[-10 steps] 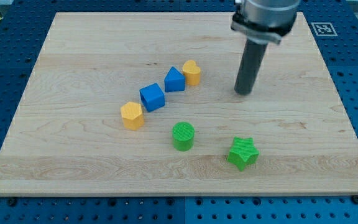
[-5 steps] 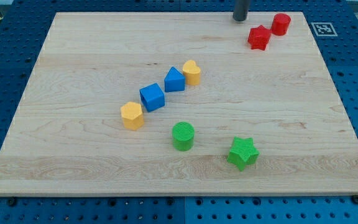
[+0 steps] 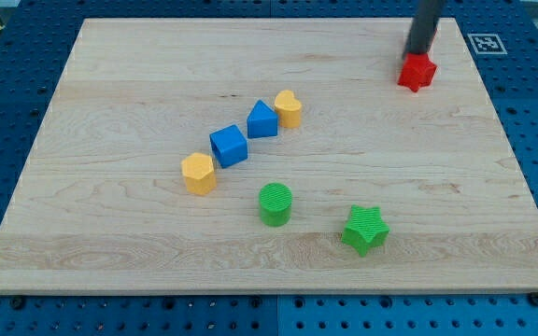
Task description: Push the red star above the green star
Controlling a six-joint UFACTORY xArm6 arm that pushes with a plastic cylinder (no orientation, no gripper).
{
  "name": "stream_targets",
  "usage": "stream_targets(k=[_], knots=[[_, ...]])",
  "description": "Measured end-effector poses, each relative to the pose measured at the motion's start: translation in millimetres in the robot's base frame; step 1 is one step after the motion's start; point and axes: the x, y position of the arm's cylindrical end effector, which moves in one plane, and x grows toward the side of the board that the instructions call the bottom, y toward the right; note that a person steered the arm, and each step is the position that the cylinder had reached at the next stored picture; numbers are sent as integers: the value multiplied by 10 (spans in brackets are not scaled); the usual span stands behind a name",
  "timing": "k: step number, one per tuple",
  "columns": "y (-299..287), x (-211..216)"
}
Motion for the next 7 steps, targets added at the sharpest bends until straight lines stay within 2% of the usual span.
stream_targets(k=[2,3,6,7], knots=[[110,102],[-111,102],[-513,577],[-643,607]])
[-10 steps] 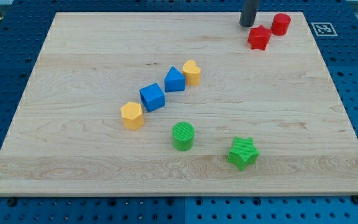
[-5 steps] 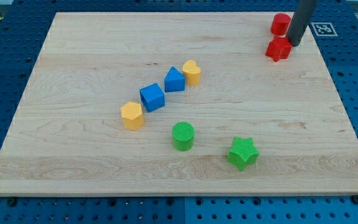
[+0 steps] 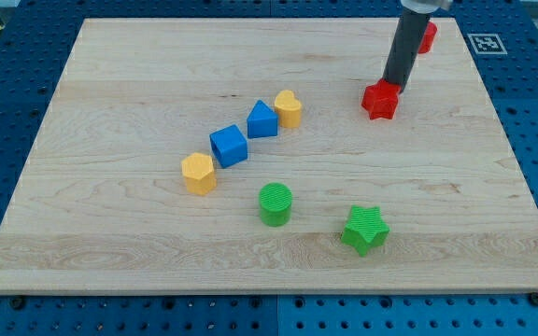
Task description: Push the red star above the green star
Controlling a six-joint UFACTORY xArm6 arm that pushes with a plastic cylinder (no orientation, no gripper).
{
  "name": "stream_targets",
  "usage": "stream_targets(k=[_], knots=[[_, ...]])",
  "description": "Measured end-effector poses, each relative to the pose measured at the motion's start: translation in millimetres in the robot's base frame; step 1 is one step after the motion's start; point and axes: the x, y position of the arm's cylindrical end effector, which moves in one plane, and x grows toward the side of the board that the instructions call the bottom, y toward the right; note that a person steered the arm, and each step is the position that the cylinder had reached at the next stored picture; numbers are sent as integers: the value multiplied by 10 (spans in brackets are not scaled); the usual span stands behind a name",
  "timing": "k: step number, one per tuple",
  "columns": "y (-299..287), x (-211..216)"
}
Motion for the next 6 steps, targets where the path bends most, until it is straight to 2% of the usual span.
stream_targets(k=[6], knots=[[-681,682]])
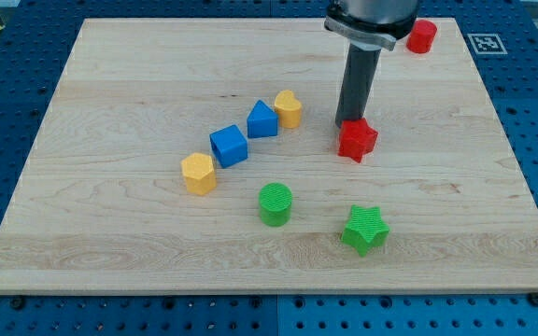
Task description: Push the red star above the green star
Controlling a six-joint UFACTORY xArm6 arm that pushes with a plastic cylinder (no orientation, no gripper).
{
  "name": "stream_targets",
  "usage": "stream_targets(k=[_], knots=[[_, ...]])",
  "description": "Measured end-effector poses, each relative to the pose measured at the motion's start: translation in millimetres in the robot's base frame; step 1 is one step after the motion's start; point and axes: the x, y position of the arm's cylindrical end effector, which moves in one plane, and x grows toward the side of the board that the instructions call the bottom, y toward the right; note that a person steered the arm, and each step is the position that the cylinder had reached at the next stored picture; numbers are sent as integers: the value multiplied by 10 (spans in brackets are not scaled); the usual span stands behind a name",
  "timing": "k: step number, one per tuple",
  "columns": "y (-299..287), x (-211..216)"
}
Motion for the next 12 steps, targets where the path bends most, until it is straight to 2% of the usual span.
stream_targets(k=[2,5,10,11,12], knots=[[-60,284],[285,76],[315,896],[608,581],[943,52]])
